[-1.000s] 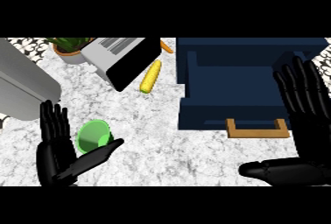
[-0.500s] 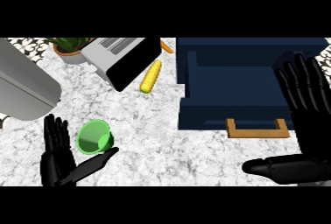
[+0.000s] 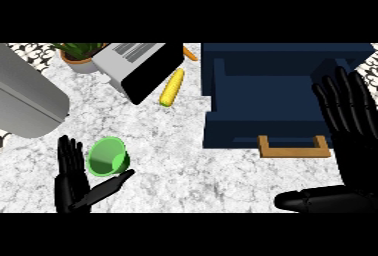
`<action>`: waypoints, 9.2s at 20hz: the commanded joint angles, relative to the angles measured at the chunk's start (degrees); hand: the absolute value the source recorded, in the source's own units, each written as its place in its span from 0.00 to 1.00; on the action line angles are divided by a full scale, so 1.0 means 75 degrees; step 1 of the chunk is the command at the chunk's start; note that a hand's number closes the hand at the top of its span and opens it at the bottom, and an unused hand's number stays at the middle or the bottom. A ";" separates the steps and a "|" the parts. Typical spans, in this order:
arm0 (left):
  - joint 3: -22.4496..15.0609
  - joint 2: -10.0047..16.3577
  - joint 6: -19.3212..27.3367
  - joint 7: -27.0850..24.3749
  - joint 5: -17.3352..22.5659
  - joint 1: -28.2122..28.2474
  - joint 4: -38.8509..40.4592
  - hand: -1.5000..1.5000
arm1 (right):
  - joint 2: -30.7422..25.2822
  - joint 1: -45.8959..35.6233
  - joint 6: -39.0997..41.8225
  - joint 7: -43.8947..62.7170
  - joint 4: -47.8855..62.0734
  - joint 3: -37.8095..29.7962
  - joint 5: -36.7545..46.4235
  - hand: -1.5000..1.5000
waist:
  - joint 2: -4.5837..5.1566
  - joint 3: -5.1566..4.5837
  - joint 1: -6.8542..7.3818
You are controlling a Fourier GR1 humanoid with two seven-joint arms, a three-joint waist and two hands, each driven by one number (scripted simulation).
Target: Pick up the cup, place it into the drawer and close the drawer
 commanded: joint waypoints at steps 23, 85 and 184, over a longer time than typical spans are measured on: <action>0.1215 0.0098 -0.1262 -0.2551 0.0793 -0.1569 0.4117 0.00 | -0.0141 0.0324 0.0345 0.0208 -0.0422 -0.0267 -0.0341 0.00 | 0.0001 0.0000 -0.0028; -0.0194 0.0529 -0.3489 0.0478 0.1404 -0.3776 0.0286 1.00 | -0.0150 -0.0118 0.0284 0.0367 -0.0014 -0.0399 -0.0349 0.00 | -0.0026 0.0008 0.0049; -0.3132 0.2617 0.0060 0.1075 0.4581 -0.6878 0.2124 0.00 | -0.1799 0.0416 0.2361 0.0265 -0.0115 -0.0560 0.0140 1.00 | -0.0082 -0.0003 0.0275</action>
